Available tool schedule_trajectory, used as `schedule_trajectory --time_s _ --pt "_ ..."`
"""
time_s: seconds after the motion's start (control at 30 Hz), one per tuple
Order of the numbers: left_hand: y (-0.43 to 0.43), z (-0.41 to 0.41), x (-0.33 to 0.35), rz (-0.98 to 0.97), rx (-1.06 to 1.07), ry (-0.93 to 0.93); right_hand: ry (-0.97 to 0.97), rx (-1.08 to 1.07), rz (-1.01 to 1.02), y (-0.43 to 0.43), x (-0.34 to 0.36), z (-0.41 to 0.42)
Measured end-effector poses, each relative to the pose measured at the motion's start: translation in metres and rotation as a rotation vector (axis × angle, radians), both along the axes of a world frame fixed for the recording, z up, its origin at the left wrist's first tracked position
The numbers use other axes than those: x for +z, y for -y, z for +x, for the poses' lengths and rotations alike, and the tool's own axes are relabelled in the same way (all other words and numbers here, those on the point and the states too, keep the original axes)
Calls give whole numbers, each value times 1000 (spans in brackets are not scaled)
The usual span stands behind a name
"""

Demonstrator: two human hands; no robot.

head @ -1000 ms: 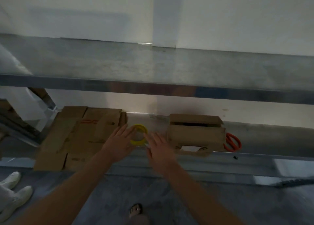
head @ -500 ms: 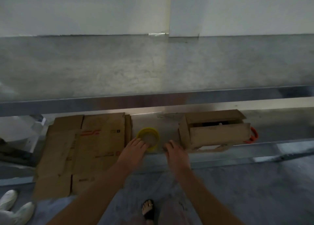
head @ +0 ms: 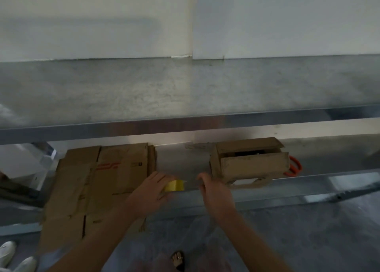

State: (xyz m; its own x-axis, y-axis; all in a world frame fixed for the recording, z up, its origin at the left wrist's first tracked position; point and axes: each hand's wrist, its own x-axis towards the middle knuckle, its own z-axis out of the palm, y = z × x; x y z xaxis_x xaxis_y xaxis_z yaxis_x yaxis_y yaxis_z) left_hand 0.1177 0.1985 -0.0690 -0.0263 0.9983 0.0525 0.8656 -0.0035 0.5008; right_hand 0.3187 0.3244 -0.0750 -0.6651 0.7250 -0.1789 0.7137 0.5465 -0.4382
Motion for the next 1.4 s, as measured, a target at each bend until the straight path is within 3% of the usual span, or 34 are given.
schedule_trajectory --time_s 0.1,0.3,0.43,0.6,0.83,1.1,1.27,1.4 --pt "2 22 16 12 54 31 -61 0 -93 -9 29 22" --pt "-22 76 66 108 361 285 -244 16 -145 -43 78 73" --pt "-50 118 103 150 407 370 -335 17 -198 -81 103 111" --pt "-84 155 134 92 357 321 -291 72 -205 -135 122 148" --pt "-58 109 156 119 703 238 -294 -80 -15 -214 144 199" --pt "-104 134 158 30 387 147 -305 119 -225 -188 109 154" --pt "-127 140 162 -11 235 190 -300 302 -264 -180 102 139" --pt "-134 142 166 13 163 221 -365 310 -379 -171 97 131"
